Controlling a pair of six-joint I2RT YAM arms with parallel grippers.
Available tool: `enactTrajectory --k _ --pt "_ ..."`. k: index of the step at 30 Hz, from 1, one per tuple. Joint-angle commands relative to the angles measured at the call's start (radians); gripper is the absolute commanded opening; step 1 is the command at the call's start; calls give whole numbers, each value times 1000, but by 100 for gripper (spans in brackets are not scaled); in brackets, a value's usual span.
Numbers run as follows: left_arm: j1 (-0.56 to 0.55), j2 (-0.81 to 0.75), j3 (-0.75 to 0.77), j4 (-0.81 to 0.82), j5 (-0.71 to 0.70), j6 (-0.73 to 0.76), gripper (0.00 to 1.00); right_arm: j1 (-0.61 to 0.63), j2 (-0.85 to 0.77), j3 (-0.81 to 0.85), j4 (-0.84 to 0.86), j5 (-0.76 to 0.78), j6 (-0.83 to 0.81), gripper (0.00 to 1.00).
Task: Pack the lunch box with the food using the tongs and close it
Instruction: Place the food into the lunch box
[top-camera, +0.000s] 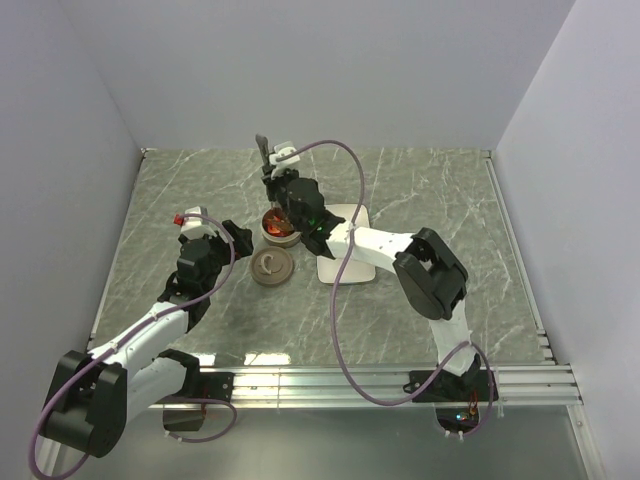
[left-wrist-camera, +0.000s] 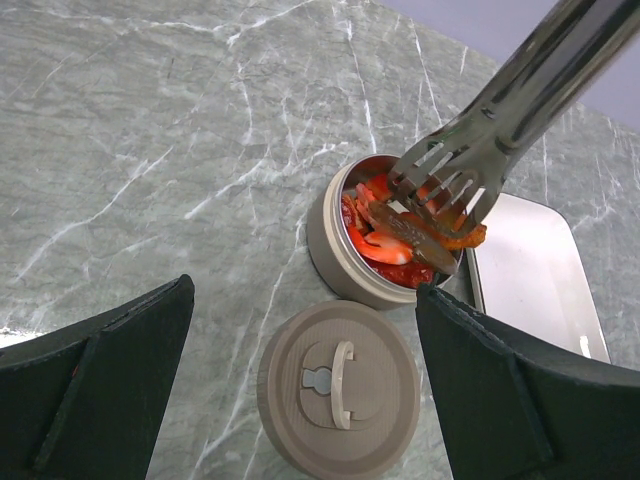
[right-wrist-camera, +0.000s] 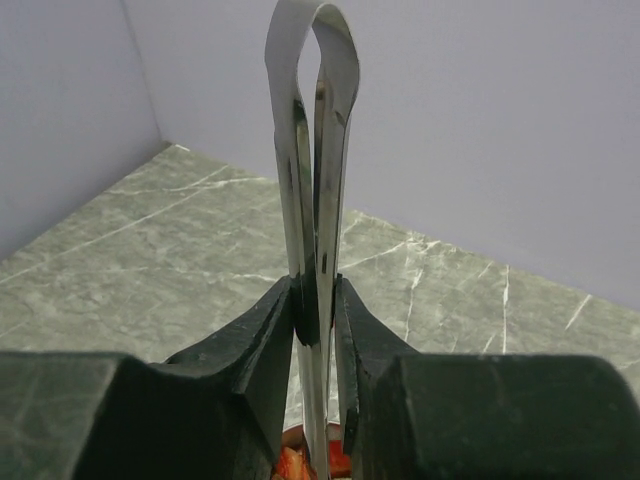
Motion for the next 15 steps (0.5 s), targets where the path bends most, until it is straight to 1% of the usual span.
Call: enactTrajectory --k 1,2,5,11,15 --pt "4 -14 5 39 3 -3 99 0 9 66 -4 3 -7 23" --pt "4 -14 5 40 4 -2 99 2 9 64 -4 3 -8 27" --pt "4 -13 6 40 4 -2 99 2 0 57 1 9 -13 31" --pt "4 -13 5 40 3 -2 99 2 -42 23 31 20 -24 31" --pt "4 -14 5 40 3 -2 99 3 -118 -55 87 26 -30 31"
